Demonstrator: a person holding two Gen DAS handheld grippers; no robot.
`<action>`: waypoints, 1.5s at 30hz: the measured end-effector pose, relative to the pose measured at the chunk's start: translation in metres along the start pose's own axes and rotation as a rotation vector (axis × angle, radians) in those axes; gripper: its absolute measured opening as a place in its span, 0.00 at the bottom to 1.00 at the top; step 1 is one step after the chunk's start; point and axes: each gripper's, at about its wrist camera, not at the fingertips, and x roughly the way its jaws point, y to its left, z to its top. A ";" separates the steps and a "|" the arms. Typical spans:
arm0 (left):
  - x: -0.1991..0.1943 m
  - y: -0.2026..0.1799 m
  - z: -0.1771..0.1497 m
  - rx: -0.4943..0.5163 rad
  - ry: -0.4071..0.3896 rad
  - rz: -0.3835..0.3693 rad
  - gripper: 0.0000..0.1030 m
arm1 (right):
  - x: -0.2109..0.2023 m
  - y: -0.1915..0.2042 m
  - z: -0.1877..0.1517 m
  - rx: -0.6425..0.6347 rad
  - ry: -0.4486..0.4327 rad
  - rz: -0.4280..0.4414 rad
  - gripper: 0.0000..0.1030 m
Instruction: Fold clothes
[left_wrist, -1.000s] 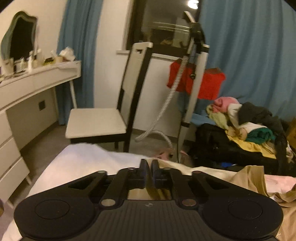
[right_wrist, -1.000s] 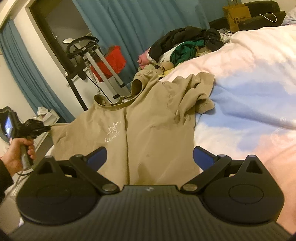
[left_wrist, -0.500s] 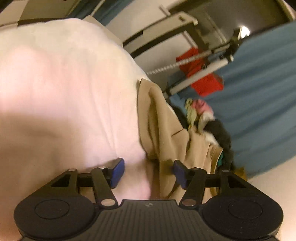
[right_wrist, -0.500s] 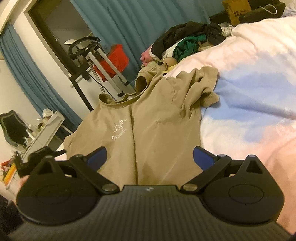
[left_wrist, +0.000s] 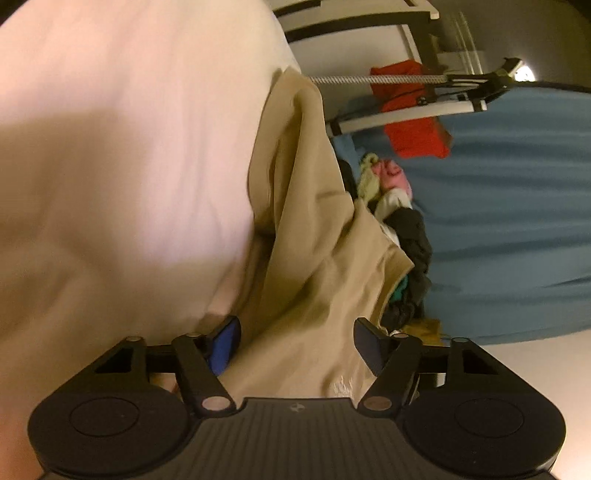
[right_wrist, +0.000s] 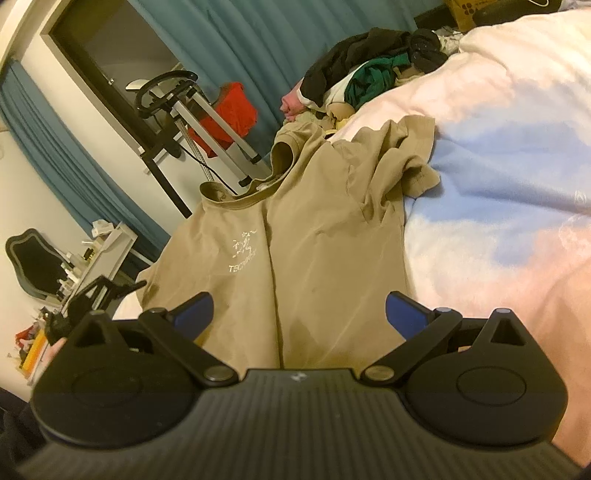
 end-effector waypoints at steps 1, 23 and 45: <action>0.002 0.000 -0.002 0.003 0.004 -0.002 0.72 | 0.000 -0.001 0.000 0.005 0.002 0.003 0.98; -0.123 -0.003 0.072 0.059 -0.482 0.134 0.15 | 0.025 0.005 -0.020 -0.111 0.068 -0.091 0.98; -0.110 -0.074 -0.133 0.693 -0.311 0.212 0.58 | -0.005 0.035 -0.023 -0.265 -0.060 -0.071 0.98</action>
